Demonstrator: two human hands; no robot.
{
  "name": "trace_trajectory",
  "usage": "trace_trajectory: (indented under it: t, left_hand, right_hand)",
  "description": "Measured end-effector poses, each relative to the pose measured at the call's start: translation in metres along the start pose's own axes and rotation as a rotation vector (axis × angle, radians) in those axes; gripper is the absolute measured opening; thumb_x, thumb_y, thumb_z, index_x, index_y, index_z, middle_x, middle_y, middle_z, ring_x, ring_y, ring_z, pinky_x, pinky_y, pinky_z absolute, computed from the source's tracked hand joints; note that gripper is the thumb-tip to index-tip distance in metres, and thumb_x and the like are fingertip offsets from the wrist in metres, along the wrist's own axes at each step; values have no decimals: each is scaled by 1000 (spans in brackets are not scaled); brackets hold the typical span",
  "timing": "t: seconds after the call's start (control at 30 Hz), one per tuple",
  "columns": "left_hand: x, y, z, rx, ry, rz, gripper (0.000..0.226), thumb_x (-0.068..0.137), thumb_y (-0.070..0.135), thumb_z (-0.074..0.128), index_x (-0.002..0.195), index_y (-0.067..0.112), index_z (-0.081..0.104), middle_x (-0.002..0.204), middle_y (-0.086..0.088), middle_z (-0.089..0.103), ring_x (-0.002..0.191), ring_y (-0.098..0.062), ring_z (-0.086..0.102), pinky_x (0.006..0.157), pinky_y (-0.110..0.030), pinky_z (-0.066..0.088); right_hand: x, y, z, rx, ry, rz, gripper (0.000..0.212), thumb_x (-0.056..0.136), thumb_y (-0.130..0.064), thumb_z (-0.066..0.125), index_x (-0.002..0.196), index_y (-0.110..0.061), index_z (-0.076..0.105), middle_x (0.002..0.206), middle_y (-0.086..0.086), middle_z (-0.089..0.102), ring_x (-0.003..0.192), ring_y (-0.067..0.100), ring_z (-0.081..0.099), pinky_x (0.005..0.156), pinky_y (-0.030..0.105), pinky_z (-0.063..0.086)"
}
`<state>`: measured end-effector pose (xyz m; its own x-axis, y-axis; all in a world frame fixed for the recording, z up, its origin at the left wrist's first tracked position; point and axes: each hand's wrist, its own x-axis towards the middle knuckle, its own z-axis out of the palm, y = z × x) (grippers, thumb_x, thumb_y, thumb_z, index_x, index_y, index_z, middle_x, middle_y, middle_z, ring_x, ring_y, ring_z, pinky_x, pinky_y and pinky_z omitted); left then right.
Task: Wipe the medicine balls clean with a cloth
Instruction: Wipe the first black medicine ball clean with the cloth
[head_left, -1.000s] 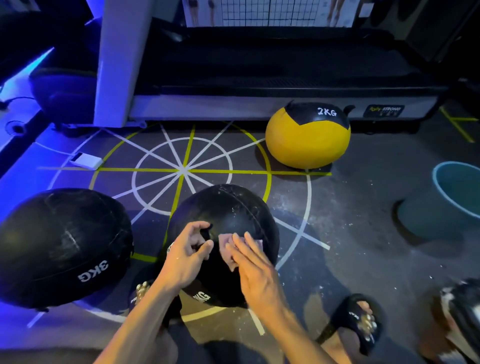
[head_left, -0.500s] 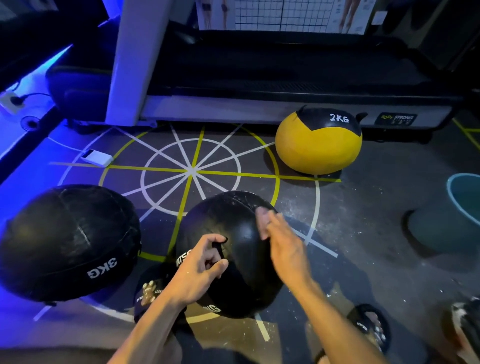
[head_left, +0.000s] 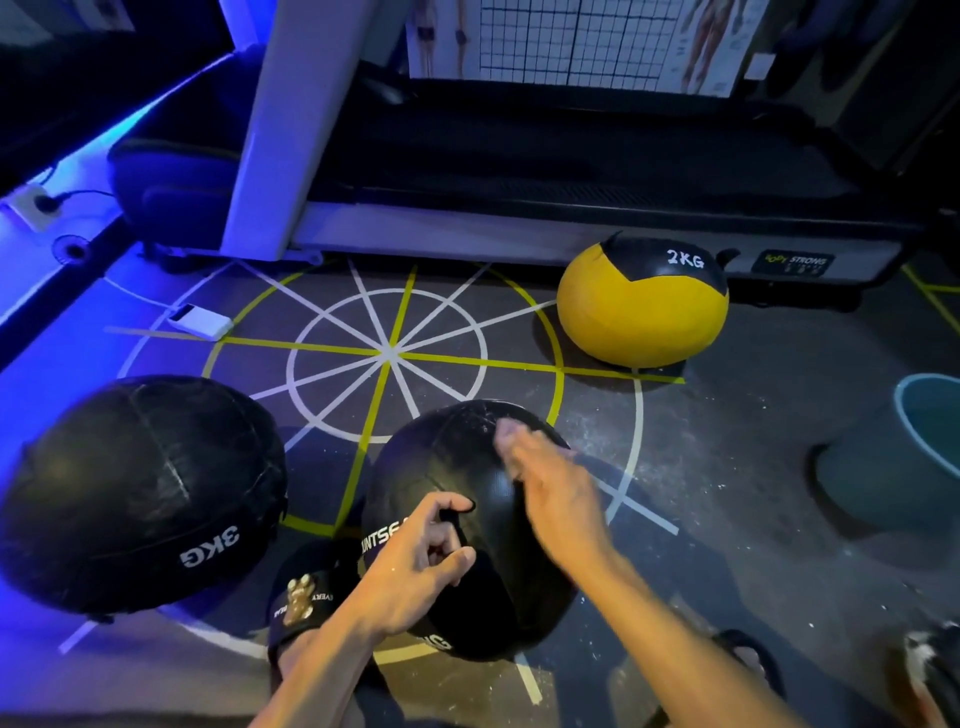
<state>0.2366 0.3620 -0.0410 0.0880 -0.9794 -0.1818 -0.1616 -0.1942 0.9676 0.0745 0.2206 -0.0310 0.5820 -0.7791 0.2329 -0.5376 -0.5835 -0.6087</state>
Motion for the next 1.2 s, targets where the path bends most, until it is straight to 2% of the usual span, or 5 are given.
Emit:
trace_trajectory:
  t: [0.1,0.37,0.6,0.77,1.2]
  left_hand:
    - [-2,-1,-6,-14,-6,-12,44,99,19,68,134,28,45,70,-1,57,71,-17,58,73,-30,45]
    - [1,4,-9,42,64,-11,30,98,26,69,124,30,53,72,1,63,72,-12,65,76,-31,49]
    - [12,-19,-25,480,314,-118,106,77,89,51,162,35,22,169,11,10,156,-16,5,124,-37,16]
    - [-4,-37,-17,393,395,-54,103,68,93,54,156,44,29,166,16,20,152,-12,13,124,-41,23]
    - [-10,-34,-6,387,409,11,98,63,88,68,147,44,41,150,27,21,136,4,11,113,-32,25]
  right_hand:
    - [-9,-10,7,-112,-131,-294,43,98,1,57,135,-20,65,142,2,62,136,21,55,114,46,44]
    - [25,9,-4,-67,-99,129,45,103,-5,53,145,-21,57,151,-6,51,139,13,49,118,36,39]
    - [4,7,1,-50,-25,146,49,102,-1,51,147,-22,54,154,-9,46,145,13,43,122,40,34]
    - [-36,-15,8,-218,-142,-288,73,86,9,71,147,-25,52,153,-4,50,145,17,43,114,39,41]
    - [42,-6,-7,-175,-228,18,37,107,-16,48,134,-35,65,130,-5,69,117,15,66,109,35,48]
